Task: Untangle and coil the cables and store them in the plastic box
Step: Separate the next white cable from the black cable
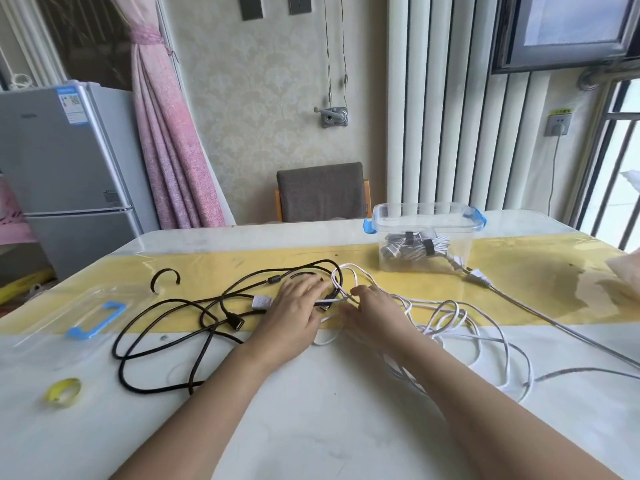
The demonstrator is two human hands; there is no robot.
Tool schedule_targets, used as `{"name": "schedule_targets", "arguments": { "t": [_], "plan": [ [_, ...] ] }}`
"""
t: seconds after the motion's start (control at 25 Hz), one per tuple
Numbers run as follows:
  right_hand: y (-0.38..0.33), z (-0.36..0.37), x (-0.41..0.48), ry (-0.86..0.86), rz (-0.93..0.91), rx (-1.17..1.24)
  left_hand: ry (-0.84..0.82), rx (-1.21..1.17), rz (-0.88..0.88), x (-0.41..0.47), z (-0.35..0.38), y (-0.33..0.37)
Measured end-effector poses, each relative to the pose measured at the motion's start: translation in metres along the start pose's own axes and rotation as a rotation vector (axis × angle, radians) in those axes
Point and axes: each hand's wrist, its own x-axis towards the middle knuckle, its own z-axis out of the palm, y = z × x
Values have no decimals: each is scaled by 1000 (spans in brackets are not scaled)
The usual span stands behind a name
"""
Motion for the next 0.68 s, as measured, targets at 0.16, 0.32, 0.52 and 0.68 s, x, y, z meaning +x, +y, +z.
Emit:
{"name": "schedule_targets", "arguments": {
  "t": [0.16,0.32,0.52,0.68],
  "plan": [
    [8,0,1,52,29,109,-111,-214,-166,-3,5,-4],
    [1,-7,-3,137,-176,233,80,-204,-236,-1,-4,-3],
    [-21,-15,-26,-13,-580,266,167,-946,-611,6,-15,6],
    [-27,-19,-35,-239,-659,191,25,-1523,-731,7,-31,8]
  ]
}}
